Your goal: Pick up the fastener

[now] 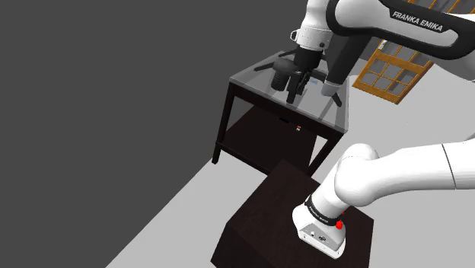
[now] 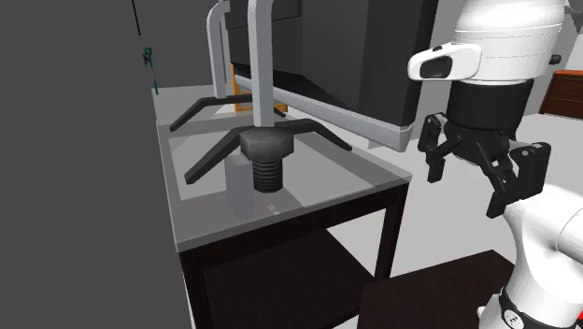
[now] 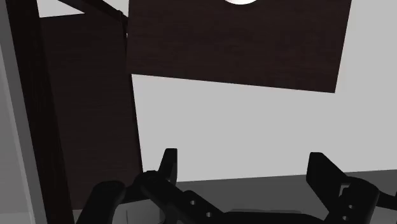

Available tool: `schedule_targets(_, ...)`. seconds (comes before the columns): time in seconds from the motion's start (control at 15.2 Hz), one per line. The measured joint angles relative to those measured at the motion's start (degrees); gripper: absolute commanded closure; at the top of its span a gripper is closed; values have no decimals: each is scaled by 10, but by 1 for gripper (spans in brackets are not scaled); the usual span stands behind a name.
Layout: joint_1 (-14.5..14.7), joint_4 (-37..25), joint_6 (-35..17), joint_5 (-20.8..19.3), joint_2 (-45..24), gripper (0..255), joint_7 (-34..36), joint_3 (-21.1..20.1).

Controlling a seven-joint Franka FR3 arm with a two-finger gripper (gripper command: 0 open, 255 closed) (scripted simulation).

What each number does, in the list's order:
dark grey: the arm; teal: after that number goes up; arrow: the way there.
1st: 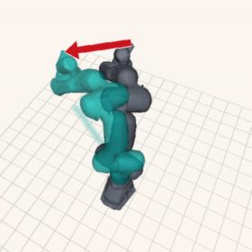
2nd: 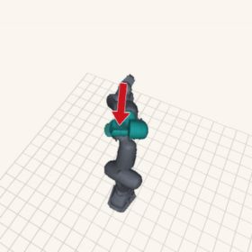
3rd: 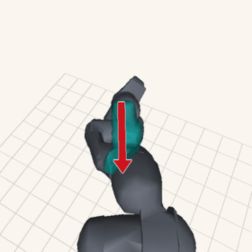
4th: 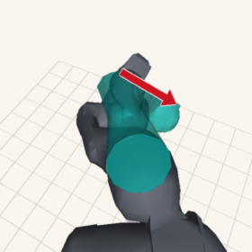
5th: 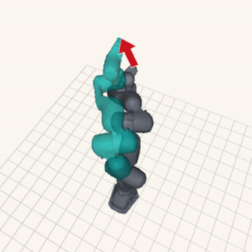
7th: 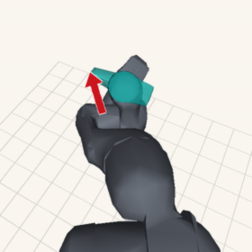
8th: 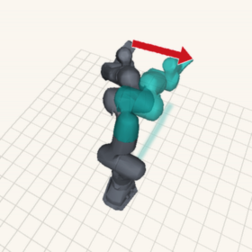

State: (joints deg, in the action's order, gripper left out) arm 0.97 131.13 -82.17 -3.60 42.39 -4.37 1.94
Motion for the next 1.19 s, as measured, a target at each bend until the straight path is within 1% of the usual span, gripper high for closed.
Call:
schedule_targets(0.07,0,0,0,0,0,0,0,0)
schedule_targets(0.13,-3,2,-4,-10,-4,0,0,-2)
schedule_targets(0.26,-10,3,-18,-46,-28,0,3,-12)
schedule_targets(0.59,-38,3,-61,-157,-102,0,25,-38)
schedule_targets(0.99,-79,-11,-89,-309,-188,0,63,-60)
schedule_targets(1.19,-99,-31,-93,-389,-242,0,90,-70)
